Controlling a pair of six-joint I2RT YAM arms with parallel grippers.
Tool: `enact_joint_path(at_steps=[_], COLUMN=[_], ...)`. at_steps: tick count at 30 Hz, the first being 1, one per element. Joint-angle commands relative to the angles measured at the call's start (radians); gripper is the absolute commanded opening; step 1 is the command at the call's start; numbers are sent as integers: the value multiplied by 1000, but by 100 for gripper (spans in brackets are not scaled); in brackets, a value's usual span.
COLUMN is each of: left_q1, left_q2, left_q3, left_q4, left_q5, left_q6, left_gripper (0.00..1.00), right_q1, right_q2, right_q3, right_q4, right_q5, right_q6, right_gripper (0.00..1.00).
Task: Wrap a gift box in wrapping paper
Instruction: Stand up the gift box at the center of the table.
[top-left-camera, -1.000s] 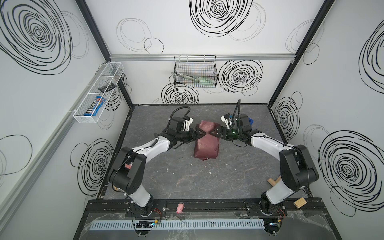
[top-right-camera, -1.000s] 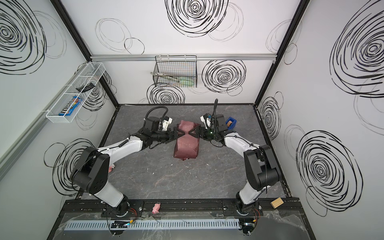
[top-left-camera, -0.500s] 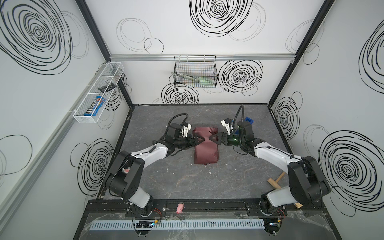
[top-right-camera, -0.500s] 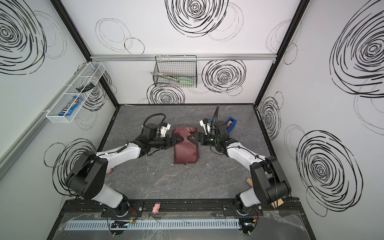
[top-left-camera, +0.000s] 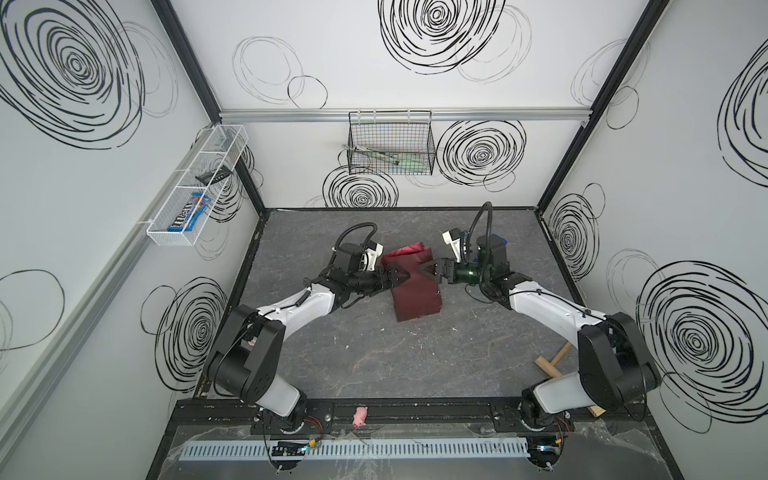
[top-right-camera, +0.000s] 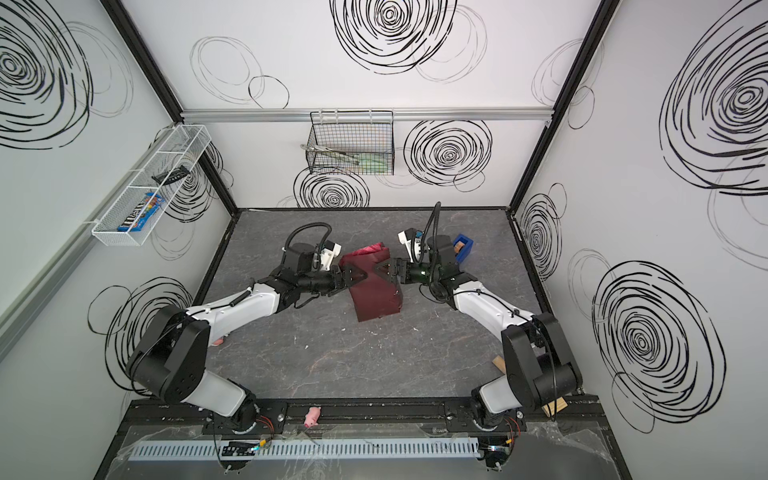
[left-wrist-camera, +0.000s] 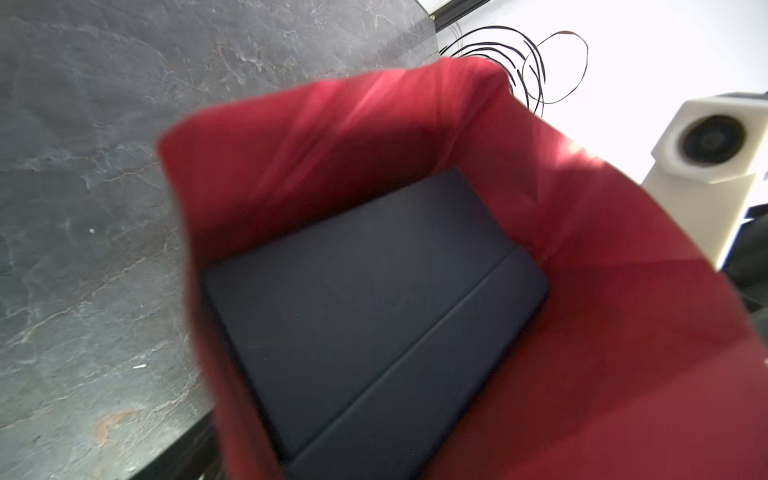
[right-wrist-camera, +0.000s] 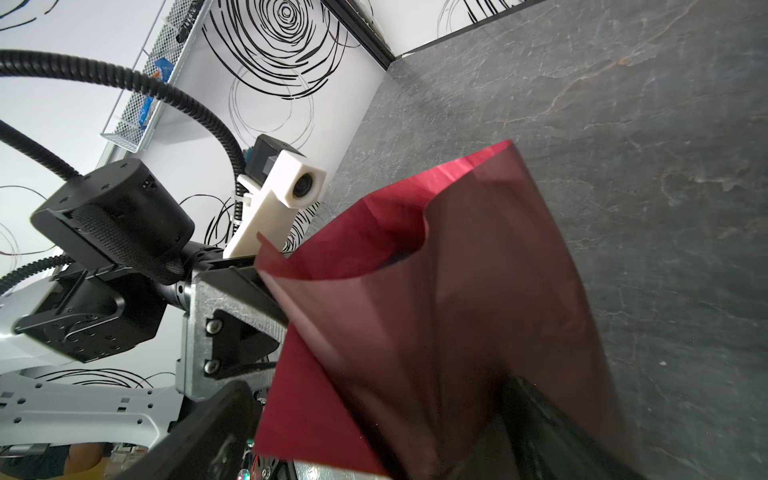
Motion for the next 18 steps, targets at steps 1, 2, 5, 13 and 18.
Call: enact_joint_path(at_steps=[1,2,5,13,18], left_q1=[-14,-14,-14,-37,-57], left_q2=[-53,-56,-62,-80,-88], left_q3=[67,68,69,13,-34], left_q4=[95,94,101,135,177], left_q5=[51,50,63,72,78], left_q6=[46,49,52,47,31], left_gripper=[96,96,96,96,96], right_q1=[21,20,21,23,26], right_q2=[9,10,3,-31,-83], right_q3=[14,14,10,-71,-192], right_q4=[21,25,44,111,168], right_q5=[-79,-81,-88,-95,-73], right_q6=[-5,-4,-4,20,38], right_gripper=[97,97,97,97,97])
